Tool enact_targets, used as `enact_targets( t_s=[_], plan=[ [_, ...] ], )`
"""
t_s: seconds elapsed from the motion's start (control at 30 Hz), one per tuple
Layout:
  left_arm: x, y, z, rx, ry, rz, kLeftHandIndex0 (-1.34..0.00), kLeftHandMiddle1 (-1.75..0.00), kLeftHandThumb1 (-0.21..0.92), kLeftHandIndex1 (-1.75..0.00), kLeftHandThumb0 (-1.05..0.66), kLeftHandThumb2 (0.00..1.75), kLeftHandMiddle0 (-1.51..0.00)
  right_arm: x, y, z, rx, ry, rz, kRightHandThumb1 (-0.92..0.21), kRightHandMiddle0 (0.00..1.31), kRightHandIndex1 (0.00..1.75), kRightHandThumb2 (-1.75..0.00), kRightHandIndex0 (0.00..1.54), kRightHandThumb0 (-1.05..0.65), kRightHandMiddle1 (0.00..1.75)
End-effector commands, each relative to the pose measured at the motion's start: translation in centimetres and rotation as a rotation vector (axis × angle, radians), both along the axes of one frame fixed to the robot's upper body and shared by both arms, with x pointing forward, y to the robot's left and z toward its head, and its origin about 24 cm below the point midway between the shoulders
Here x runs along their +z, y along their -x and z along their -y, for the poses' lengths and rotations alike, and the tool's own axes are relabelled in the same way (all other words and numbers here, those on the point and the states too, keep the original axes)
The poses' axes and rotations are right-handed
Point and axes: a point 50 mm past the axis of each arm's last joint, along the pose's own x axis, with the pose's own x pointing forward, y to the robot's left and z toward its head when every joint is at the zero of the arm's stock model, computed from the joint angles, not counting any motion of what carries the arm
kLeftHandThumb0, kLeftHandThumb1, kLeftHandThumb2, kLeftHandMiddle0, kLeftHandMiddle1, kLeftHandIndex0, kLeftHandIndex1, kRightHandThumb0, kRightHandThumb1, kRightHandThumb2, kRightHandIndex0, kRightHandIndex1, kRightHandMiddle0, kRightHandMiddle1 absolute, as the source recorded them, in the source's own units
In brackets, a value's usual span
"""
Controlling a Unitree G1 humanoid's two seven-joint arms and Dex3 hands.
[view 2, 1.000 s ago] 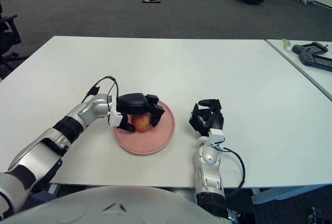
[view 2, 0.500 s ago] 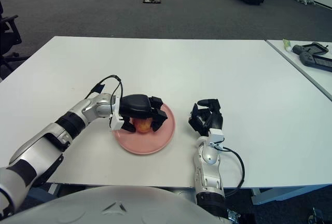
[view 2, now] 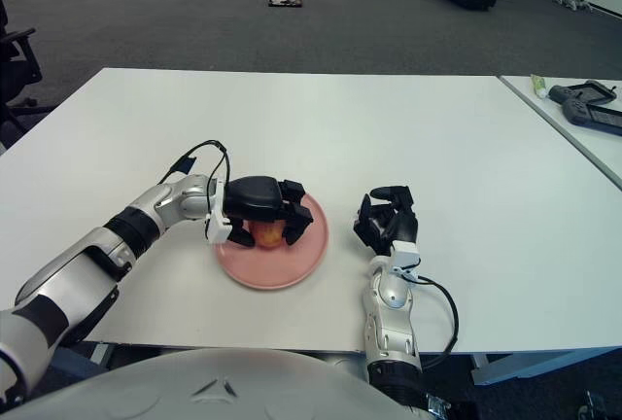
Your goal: Put the apple into the plate.
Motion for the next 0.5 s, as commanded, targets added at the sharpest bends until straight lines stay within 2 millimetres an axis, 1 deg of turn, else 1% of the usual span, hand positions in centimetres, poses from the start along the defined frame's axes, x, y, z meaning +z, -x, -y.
enact_targets(
  t_s=[0.0,0.03,0.07,0.1,0.13,0.17,0.2,0.23,0.27,0.3,0.33,0.37,0.43,0.47],
  plan=[
    [-2.7,0.8,-1.0,-0.014,-0.181,-0.106,-0.43,-1.71,0.33,-1.67,-0.01,1.27,-0.62,-0.9,0.5,-0.4,-0.010,-0.034,-0.048,-0.65,0.36,1.64,-0.90,0.55,-0.39,1.75],
    [-2.8,0.9,-1.0,-0.014,-0.190,-0.115,-0.27,-1.70,0.40,-1.67,-0.25,1.14,-0.40,-0.9,0.5,-0.4,-0.010,-0.034,-0.048,-0.65,0.36,1.63,-0.90,0.55,-0.39,1.75],
    [-2.8,0.9,-1.0,-0.015,-0.196,-0.122,-0.22,-1.70,0.42,-1.67,-0.34,1.10,-0.32,-0.9,0.5,-0.4,-0.010,-0.033,-0.048,-0.65,0.36,1.63,-0.90,0.55,-0.39,1.75],
    [-2.9,0.9,-1.0,-0.017,-0.205,-0.128,-0.14,-1.70,0.46,-1.67,-0.46,1.04,-0.20,-0.9,0.5,-0.4,-0.010,-0.033,-0.049,-0.65,0.36,1.63,-0.90,0.55,-0.39,1.75],
    [-2.9,0.9,-1.0,-0.019,-0.210,-0.133,-0.11,-1.61,0.49,-1.59,-0.52,1.00,-0.16,-0.9,0.5,-0.4,-0.010,-0.033,-0.049,-0.65,0.36,1.63,-0.90,0.55,-0.39,1.75],
    [-3.0,1.0,-1.0,-0.024,-0.219,-0.141,-0.07,-1.48,0.54,-1.46,-0.60,0.94,-0.10,-0.9,0.4,-0.4,-0.011,-0.032,-0.049,-0.65,0.36,1.62,-0.90,0.56,-0.39,1.75],
    [-3.0,1.0,-0.9,-0.027,-0.226,-0.147,-0.04,-1.22,0.65,-1.22,-0.66,0.84,-0.07,-0.9,0.4,-0.4,-0.011,-0.032,-0.049,-0.65,0.36,1.61,-0.90,0.56,-0.39,1.75],
    [-3.1,1.0,-0.9,-0.029,-0.230,-0.153,-0.03,-1.04,0.73,-1.06,-0.70,0.76,-0.04,-0.9,0.4,-0.4,-0.012,-0.031,-0.050,-0.64,0.36,1.61,-0.91,0.57,-0.39,1.75],
    [-3.1,1.0,-0.9,-0.031,-0.232,-0.157,-0.02,-0.94,0.77,-0.98,-0.72,0.73,-0.03,-0.9,0.4,-0.5,-0.012,-0.030,-0.050,-0.64,0.36,1.60,-0.91,0.57,-0.39,1.75],
    [-3.1,1.0,-0.9,-0.037,-0.234,-0.162,-0.01,-0.73,0.82,-0.82,-0.77,0.72,-0.02,-0.9,0.4,-0.5,-0.012,-0.032,-0.050,-0.65,0.36,1.59,-0.90,0.57,-0.39,1.75],
    [-3.0,1.0,-0.7,-0.050,-0.237,-0.168,-0.01,-0.58,0.86,-0.69,-0.80,0.72,-0.01,-0.9,0.4,-0.5,-0.014,-0.035,-0.052,-0.65,0.36,1.58,-0.90,0.57,-0.39,1.75],
    [-2.9,1.0,-0.6,-0.059,-0.239,-0.173,-0.01,-0.49,0.87,-0.62,-0.82,0.74,-0.01,-0.9,0.4,-0.5,-0.015,-0.037,-0.053,-0.65,0.36,1.58,-0.90,0.57,-0.39,1.75],
    [-1.5,0.4,-0.4,-0.083,-0.233,-0.177,0.00,-0.22,0.90,-0.41,-0.90,0.78,0.00,-0.9,0.4,-0.5,-0.020,-0.044,-0.056,-0.65,0.36,1.56,-0.90,0.56,-0.39,1.75],
    [-1.0,0.3,-0.4,-0.092,-0.232,-0.183,0.00,-0.18,0.90,-0.37,-0.91,0.79,0.00,-0.9,0.4,-0.5,-0.021,-0.049,-0.056,-0.65,0.36,1.56,-0.90,0.56,-0.39,1.75]
  ],
)
